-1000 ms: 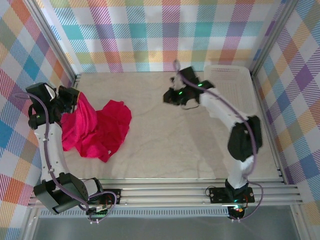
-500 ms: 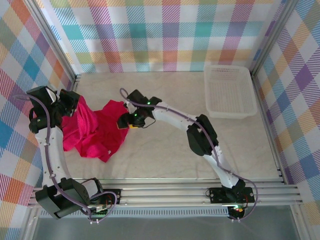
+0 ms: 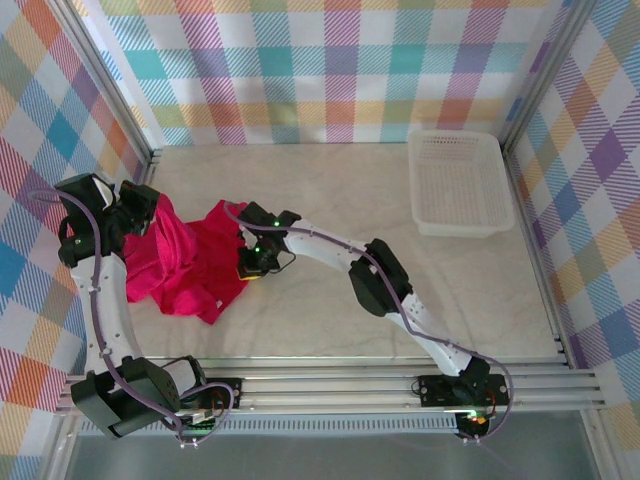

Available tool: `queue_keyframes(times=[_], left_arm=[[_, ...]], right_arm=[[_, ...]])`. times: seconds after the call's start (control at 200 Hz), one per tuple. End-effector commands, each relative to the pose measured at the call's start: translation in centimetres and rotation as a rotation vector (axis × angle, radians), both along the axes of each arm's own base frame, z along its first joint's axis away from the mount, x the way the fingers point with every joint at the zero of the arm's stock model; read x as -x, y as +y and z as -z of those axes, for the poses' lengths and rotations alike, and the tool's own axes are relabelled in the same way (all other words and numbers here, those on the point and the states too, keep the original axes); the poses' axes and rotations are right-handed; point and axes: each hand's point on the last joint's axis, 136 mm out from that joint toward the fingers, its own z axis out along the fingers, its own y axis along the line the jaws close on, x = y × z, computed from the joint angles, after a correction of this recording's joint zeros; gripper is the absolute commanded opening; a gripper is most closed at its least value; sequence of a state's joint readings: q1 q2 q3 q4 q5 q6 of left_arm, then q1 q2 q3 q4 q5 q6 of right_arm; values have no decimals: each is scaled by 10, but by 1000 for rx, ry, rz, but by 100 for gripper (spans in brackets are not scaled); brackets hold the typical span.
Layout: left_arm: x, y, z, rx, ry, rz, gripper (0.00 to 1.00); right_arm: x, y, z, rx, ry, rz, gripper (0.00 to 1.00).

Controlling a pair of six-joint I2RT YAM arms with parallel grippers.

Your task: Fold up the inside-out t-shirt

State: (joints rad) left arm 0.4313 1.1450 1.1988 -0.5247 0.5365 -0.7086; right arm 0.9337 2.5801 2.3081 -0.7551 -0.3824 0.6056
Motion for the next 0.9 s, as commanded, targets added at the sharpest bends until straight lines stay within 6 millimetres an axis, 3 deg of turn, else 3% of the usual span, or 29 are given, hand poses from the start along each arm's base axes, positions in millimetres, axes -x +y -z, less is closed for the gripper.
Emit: queue_keyframes(times=[0.0,0.135,0.245,0.355,0.46,0.48,0.535,0.59,0.625,0.76,0.895], left_arm=[[5,-5,-13,-26,-36,17,0],[1,-16,-6,15,-76,67,0],[-1,-42,14,18,-80,144,0],[4,-79,51,-29,-30,237,0],[14,-96,100,-43,62,274,0],[17,-97,109,-41,81,273,0],[22,-96,131,-47,129,259,0],[28,-94,149,-47,170,245,0],[24,-94,150,-56,149,244,0],[23,-95,156,-58,173,262,0],[24,-92,152,-99,205,278,0]], right_arm=[[-49,-48,-41,-4,-55,105,0],[-106,-145,-76,11,-147,244,0],[-145,-234,-92,71,-203,349,0],[-159,-283,-92,100,-191,394,0],[-158,-298,-91,116,-181,417,2],[-158,-299,-93,117,-186,421,8],[-155,-301,-99,126,-196,435,37],[-153,-307,-106,151,-215,460,47],[-151,-313,-109,171,-228,480,52],[-141,-330,-122,245,-289,522,56],[-126,-314,-121,250,-281,482,46]])
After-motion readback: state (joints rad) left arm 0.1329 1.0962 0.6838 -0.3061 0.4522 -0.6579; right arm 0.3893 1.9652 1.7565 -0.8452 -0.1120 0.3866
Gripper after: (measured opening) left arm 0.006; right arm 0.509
